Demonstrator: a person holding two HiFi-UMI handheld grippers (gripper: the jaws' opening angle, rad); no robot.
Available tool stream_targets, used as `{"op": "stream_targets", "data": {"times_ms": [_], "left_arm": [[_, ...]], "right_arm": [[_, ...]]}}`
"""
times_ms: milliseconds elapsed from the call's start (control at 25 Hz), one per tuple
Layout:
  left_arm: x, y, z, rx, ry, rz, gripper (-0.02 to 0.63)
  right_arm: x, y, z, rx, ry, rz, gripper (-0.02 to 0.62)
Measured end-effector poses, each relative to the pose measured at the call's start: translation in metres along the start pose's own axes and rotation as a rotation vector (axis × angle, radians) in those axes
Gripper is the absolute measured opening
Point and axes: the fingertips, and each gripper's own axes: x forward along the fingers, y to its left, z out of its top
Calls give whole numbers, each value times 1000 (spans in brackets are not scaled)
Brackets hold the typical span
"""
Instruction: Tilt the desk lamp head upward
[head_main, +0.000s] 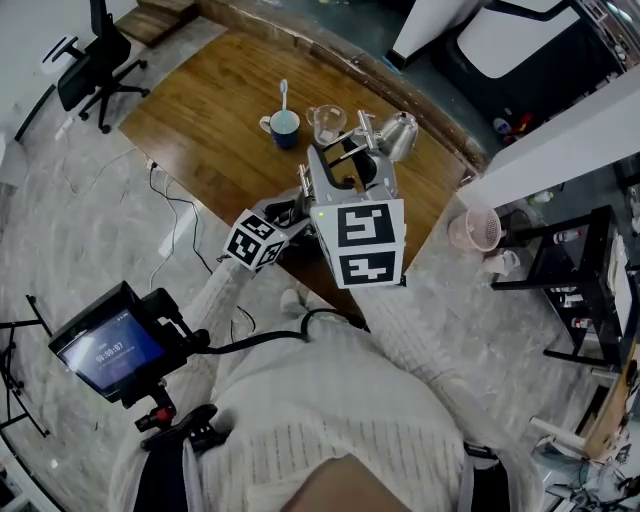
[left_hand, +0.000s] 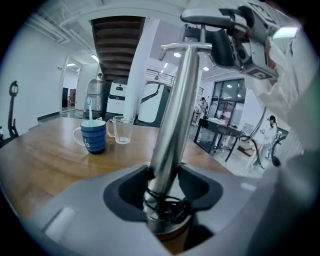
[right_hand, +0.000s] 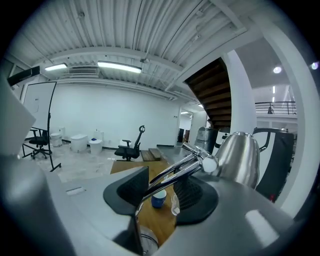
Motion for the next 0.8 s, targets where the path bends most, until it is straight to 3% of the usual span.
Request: {"op": "stream_targets", "data": {"times_ms": [440, 800], "left_arm": [[-2, 1, -1, 4, 7, 6, 190], [-3, 3, 2, -35, -26, 52, 198]], "right_arm": [[1, 9, 3, -79, 11, -9, 150], [3, 3, 5, 34, -25, -24, 151]]}}
